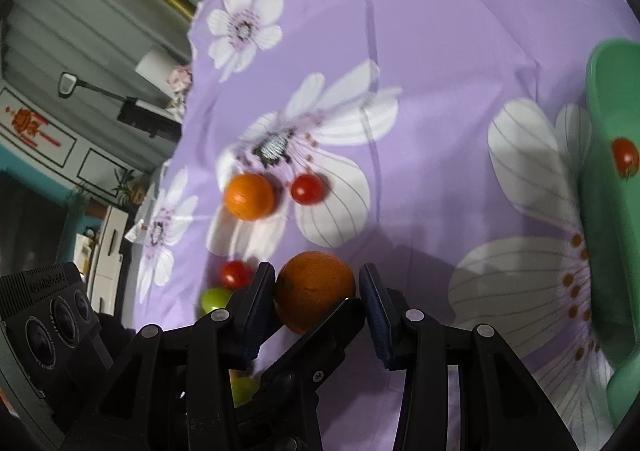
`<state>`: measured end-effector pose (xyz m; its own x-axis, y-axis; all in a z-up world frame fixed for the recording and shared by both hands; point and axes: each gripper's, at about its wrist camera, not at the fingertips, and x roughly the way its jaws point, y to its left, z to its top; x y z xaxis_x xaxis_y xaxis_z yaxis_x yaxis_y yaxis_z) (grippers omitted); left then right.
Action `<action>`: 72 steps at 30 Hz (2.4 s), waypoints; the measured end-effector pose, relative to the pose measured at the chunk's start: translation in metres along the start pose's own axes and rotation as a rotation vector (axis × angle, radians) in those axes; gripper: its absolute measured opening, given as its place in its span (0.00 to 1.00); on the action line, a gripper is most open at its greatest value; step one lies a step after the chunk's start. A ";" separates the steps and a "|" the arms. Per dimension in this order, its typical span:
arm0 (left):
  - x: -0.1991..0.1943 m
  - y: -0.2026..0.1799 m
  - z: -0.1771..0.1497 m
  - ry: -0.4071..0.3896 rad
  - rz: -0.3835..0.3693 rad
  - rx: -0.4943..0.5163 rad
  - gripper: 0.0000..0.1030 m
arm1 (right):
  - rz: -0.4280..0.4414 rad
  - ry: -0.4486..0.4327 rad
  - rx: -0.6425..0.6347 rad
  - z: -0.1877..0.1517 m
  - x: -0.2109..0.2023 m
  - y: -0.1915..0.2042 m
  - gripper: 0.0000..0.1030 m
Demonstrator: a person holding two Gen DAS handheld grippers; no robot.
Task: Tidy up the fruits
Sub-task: 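Carry the orange with the right gripper toward the green bowl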
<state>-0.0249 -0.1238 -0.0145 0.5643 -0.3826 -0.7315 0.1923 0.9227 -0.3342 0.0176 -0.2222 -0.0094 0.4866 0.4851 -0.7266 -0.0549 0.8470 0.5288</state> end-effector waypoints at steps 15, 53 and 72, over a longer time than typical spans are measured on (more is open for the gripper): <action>-0.033 -0.009 0.005 -0.216 -0.019 0.075 0.41 | 0.034 -0.190 -0.115 -0.002 -0.033 0.024 0.44; -0.063 -0.018 0.001 -0.404 -0.042 0.111 0.41 | -0.005 -0.413 -0.264 -0.016 -0.066 0.054 0.44; -0.072 -0.039 0.008 -0.453 -0.063 0.145 0.41 | -0.006 -0.445 -0.261 -0.008 -0.088 0.052 0.44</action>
<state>-0.0663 -0.1323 0.0561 0.8349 -0.4079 -0.3695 0.3288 0.9080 -0.2595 -0.0351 -0.2188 0.0780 0.8085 0.3887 -0.4419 -0.2393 0.9031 0.3566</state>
